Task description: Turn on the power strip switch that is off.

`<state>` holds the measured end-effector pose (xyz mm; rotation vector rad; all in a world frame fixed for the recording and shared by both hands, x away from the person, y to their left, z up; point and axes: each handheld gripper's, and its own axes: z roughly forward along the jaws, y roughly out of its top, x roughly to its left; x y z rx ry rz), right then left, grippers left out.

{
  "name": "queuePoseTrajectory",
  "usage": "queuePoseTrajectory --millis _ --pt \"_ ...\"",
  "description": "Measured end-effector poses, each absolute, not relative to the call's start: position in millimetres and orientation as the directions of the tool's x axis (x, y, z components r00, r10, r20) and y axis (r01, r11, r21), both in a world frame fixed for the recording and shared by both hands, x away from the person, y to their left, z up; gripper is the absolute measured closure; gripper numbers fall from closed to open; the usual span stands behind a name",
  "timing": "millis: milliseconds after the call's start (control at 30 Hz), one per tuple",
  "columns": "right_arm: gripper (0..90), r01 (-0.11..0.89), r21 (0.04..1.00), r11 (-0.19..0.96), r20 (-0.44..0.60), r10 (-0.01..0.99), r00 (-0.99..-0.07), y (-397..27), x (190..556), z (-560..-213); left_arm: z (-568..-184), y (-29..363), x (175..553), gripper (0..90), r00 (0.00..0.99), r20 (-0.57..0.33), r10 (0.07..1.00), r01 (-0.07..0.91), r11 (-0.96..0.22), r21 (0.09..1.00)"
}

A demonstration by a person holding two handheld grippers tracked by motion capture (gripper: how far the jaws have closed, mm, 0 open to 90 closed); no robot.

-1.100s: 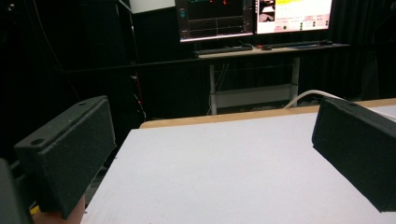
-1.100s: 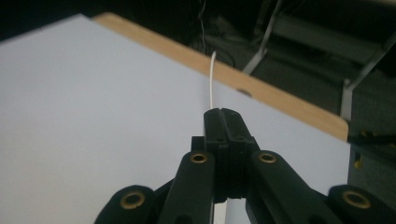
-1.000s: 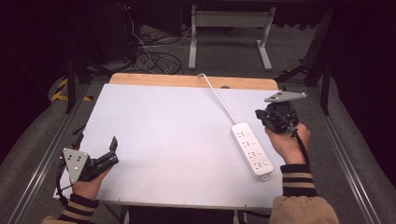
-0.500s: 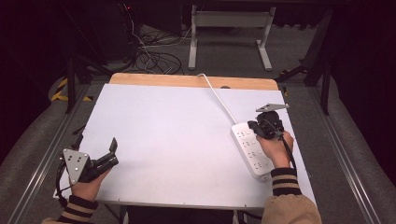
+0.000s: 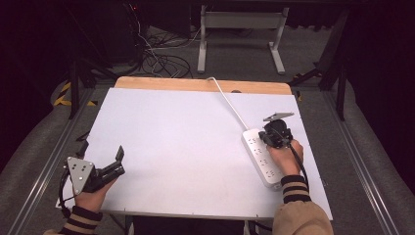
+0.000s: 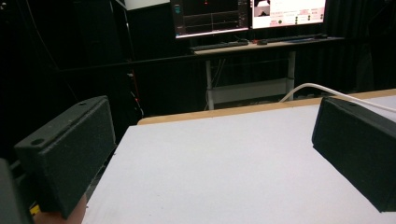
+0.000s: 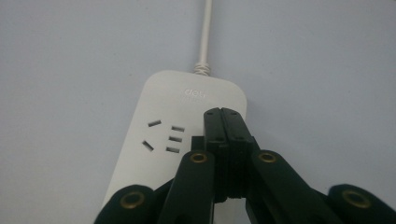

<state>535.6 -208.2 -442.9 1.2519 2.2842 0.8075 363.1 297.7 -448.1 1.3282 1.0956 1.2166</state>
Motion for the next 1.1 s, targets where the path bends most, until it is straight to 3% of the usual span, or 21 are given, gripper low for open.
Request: queuePoseTrajectory --millis 1100 --pt "90.0 0.591 0.683 0.429 -0.103 0.858 -0.503 -207.6 531.0 -452.4 -447.9 296.4 364.4 0.1 0.094 0.098 0.991 0.006 -0.099 0.995"
